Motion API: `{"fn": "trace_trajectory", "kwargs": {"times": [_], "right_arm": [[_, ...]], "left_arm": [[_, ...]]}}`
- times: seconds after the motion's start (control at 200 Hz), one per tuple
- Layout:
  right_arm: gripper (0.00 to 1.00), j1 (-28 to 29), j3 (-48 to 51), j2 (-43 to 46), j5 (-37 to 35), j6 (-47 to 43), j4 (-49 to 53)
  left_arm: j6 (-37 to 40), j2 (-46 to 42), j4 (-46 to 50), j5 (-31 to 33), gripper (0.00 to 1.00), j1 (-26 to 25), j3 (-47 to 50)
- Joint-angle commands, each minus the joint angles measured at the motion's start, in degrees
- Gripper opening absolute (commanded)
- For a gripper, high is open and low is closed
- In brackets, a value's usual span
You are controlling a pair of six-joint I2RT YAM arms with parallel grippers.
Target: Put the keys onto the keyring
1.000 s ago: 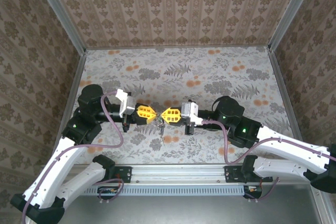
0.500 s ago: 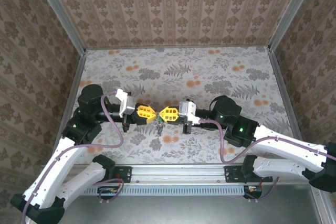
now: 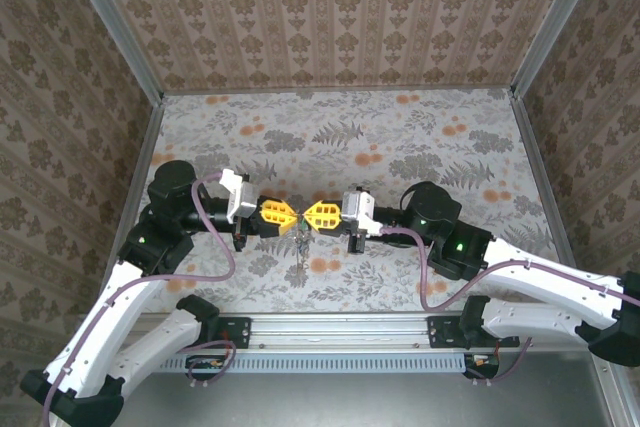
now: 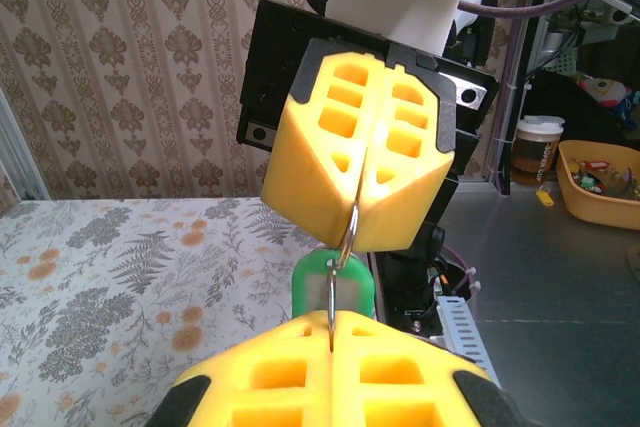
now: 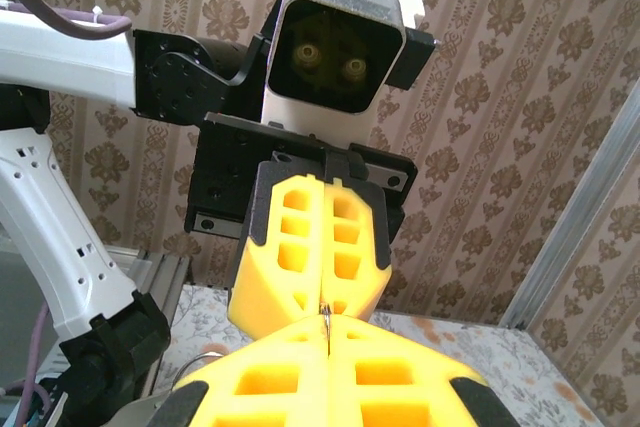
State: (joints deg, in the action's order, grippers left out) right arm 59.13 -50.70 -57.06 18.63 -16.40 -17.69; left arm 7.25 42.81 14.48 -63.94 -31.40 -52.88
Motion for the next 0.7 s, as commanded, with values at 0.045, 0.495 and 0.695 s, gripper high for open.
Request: {"fn": "trace_trajectory", "kwargs": {"times": [0.045, 0.495, 0.695], "right_arm": [[0.00, -0.29, -0.52, 0.98, -0.18, -0.91, -2.60], [0.00, -9.56, 11.77, 11.89, -8.90, 22.52, 11.72], [0.00, -15.24, 27.02, 15.45, -9.76, 38.43, 12.27]], "left_arm": [[-0.75, -0.29, -2.14, -2.17, 0.00, 0.37, 0.32], [0.27, -2.46, 0.00, 12.81, 0.00, 3.13, 1.58], [-0.15, -2.42, -0.27, 13.85, 0.00, 3.61, 1.53]]}}
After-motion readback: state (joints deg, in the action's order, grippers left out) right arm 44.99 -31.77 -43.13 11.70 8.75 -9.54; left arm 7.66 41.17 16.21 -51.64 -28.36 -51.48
